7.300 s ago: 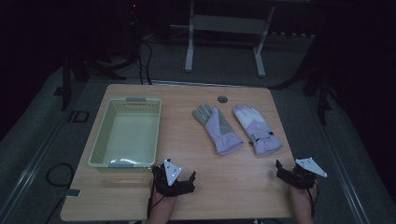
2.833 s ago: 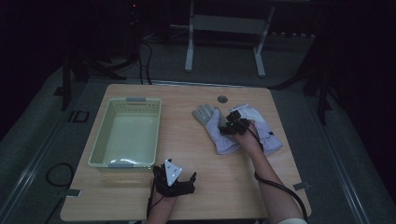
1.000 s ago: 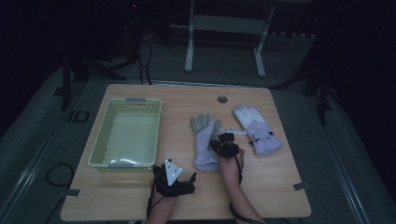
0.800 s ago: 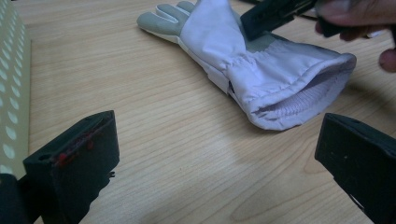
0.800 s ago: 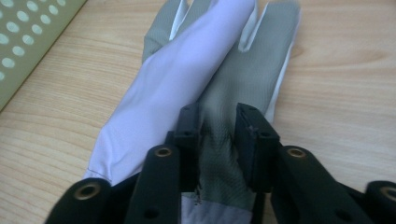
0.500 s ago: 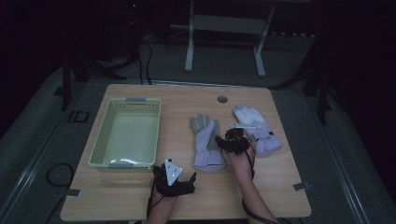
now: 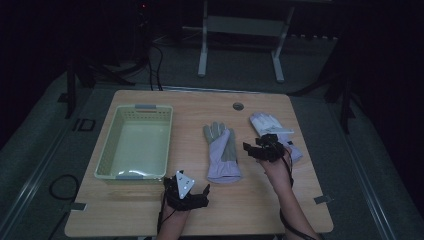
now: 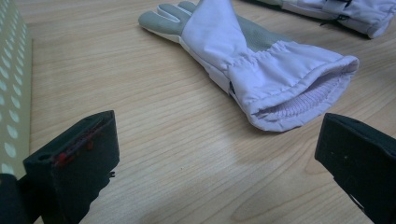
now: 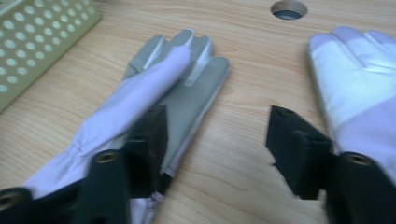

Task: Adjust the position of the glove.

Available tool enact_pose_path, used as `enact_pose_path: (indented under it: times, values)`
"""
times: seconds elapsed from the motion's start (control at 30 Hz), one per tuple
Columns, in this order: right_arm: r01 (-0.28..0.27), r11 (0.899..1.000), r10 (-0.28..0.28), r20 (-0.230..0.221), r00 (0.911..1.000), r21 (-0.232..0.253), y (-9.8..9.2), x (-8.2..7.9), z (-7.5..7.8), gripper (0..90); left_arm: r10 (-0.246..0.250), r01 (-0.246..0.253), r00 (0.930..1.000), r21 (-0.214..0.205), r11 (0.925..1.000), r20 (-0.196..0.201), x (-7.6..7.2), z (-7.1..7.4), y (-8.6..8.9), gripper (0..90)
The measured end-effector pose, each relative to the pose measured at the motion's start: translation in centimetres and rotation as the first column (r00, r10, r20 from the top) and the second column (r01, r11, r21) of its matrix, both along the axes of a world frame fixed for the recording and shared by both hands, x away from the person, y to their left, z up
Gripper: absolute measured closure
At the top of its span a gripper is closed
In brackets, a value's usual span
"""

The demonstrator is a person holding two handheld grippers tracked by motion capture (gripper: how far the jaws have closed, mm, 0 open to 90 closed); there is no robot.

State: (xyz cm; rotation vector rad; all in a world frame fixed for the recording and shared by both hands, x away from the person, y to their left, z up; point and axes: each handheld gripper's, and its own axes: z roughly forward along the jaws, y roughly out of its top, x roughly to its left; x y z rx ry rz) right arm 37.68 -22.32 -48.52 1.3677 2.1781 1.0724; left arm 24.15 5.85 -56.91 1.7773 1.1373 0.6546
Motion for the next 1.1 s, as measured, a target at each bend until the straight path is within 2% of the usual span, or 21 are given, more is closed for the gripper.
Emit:
enact_pose_path:
  times: [0.1, 0.13, 0.2, 0.27, 0.43, 0.47, 0.5, 0.6, 0.7, 0.77, 0.8, 0.93, 1.03, 1.07, 1.1]
  values:
    - [-0.016, 1.000, 0.016, -0.002, 0.9999, 0.010, -0.3, 0.1, 0.0, 33.4, 0.000, 0.000, 1.0000, 0.002, 1.0000, 0.001, 0.0, 0.0, 0.0, 0.0]
    - [-0.039, 0.999, 0.039, 0.005, 0.9992, 0.016, -1.2, 0.4, 0.0, 26.2, 0.000, 0.000, 1.0000, 0.001, 1.0000, 0.001, 0.0, 0.0, 0.0, 0.0]
    - [-0.036, 0.999, 0.036, 0.012, 0.9993, 0.008, -1.5, 0.4, 0.1, 25.5, -0.001, 0.001, 1.0000, 0.000, 1.0000, 0.001, 0.0, 0.0, 0.0, 0.0]
    - [-0.038, 0.999, 0.038, 0.017, 0.9991, 0.019, -2.2, 0.6, 0.2, 22.2, -0.001, 0.001, 1.0000, 0.001, 1.0000, 0.000, 0.0, 0.0, 0.0, 0.0]
    - [-0.028, 1.000, 0.028, 0.013, 0.9995, 0.009, -4.4, 1.2, 0.3, 15.3, -0.001, 0.001, 1.0000, 0.002, 1.0000, -0.002, 0.0, 0.0, 0.0, 0.0]
    - [-0.029, 1.000, 0.029, 0.014, 0.9995, 0.009, -4.8, 1.4, 0.3, 16.6, 0.000, 0.000, 1.0000, -0.001, 1.0000, -0.001, 0.0, 0.0, 0.0, 0.0]
    - [-0.013, 1.000, 0.013, 0.041, 0.9991, -0.017, -5.6, 1.7, 0.4, 17.4, 0.000, 0.000, 1.0000, -0.001, 1.0000, -0.001, 0.0, 0.0, 0.0, 0.0]
    - [-0.009, 1.000, 0.010, 0.054, 0.9985, -0.013, -6.5, 2.1, 0.4, 17.3, -0.001, 0.001, 1.0000, -0.002, 1.0000, 0.000, 0.0, 0.0, 0.0, 0.0]
    - [0.012, 1.000, -0.013, 0.032, 0.9994, 0.008, -7.8, 3.0, 0.6, 16.2, -0.001, 0.001, 1.0000, -0.002, 1.0000, -0.001, 0.0, 0.0, 0.0, 0.0]
    - [0.046, 0.999, -0.045, 0.021, 0.9988, -0.014, -8.4, 3.7, 0.6, 15.3, -0.001, 0.001, 1.0000, -0.004, 1.0000, -0.002, 0.0, 0.0, 0.0, 0.0]
    - [0.049, 0.998, -0.049, 0.015, 0.9987, -0.031, -8.6, 4.0, 0.6, 12.0, -0.002, 0.002, 1.0000, -0.003, 1.0000, -0.003, 0.0, 0.0, 0.0, 0.0]
    - [0.049, 0.998, -0.049, 0.000, 0.9988, -0.036, -9.2, 4.8, 0.4, 11.3, -0.002, 0.002, 1.0000, 0.000, 1.0000, -0.002, 0.0, 0.0, 0.0, 0.0]
    - [0.081, 0.996, -0.081, -0.016, 0.9966, -0.039, -9.9, 6.1, 0.1, 15.5, -0.001, 0.001, 1.0000, -0.001, 1.0000, -0.001, 0.0, 0.0, 0.0, 0.0]
    - [0.071, 0.997, -0.072, -0.016, 0.9973, -0.041, -10.0, 6.4, 0.0, 17.2, -0.002, 0.002, 1.0000, -0.001, 1.0000, -0.002, 0.0, 0.0, 0.0, 0.0]
    - [0.076, 0.995, -0.077, -0.006, 0.9970, -0.065, -10.2, 6.7, 0.0, 20.8, -0.001, 0.001, 1.0000, -0.001, 1.0000, -0.003, 0.0, 0.0, 0.0, 0.0]
